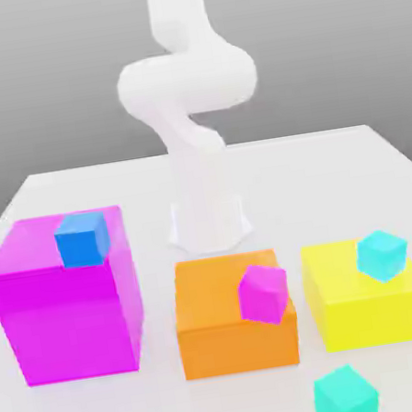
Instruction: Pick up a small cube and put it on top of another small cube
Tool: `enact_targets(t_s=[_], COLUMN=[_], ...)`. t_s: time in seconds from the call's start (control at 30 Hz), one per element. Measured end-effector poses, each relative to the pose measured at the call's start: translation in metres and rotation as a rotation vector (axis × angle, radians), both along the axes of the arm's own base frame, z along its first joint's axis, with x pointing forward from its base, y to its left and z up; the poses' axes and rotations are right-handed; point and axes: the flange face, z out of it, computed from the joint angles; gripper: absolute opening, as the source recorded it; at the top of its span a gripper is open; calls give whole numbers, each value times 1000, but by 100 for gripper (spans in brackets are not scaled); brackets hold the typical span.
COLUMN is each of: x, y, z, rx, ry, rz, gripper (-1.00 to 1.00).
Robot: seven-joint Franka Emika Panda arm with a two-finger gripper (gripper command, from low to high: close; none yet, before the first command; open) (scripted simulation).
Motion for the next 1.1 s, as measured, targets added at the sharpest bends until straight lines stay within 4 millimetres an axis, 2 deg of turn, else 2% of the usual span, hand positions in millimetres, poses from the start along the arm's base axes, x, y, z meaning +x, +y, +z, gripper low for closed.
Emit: enact_targets(t_s=[0.1, 0.23, 0.37, 0.47, 0.67, 0.87, 1.03, 1.07, 1.1], x=[38, 77, 105, 119, 127, 110, 104, 104, 104], y=[13, 32, 51, 66, 99, 121, 127, 127, 127], z=[-45, -109, -178, -232, -344, -454, -527, -538, -538], rx=[-23, -51, -76, -93, -122, -137, -139, -139, -139], ry=[84, 191, 296, 375, 532, 689, 722, 723, 723], rz=[32, 77, 126, 166, 258, 338, 356, 357, 357], gripper=[0, 0, 0, 0, 0, 0, 0, -100, -100])
